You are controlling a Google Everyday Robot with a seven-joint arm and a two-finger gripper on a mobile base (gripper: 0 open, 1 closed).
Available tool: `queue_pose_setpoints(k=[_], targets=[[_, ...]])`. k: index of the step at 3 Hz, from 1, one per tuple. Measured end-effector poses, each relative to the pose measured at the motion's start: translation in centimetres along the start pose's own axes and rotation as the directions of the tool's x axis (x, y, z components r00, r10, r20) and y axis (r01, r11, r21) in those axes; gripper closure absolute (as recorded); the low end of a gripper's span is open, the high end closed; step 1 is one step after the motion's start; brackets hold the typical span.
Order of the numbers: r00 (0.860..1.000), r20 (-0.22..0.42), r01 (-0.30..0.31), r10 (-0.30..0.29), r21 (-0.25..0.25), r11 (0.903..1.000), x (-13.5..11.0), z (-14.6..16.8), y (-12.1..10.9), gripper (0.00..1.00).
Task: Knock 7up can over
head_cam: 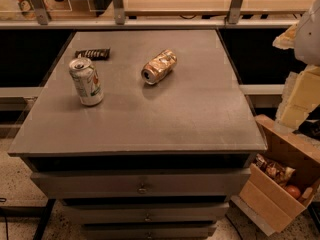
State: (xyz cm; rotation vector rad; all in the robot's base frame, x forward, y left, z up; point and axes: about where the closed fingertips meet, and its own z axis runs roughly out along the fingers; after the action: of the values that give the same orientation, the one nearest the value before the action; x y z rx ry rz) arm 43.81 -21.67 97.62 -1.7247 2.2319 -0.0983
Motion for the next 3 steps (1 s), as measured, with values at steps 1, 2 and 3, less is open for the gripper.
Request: queue_pose_setpoints(k=[1, 2, 3], targets=[[1.0, 0.0, 0.0, 0.0, 0.0, 1.0, 0.0, 0.0, 0.0, 0.0], [0.997, 0.081, -0.01, 0.012, -0.025, 0.9996, -1.1, 1.3, 0.2, 0.0], [0.965, 0.261, -0.02, 0.037, -0.069, 0.9974, -4.4, 4.8, 0.6, 0.0]])
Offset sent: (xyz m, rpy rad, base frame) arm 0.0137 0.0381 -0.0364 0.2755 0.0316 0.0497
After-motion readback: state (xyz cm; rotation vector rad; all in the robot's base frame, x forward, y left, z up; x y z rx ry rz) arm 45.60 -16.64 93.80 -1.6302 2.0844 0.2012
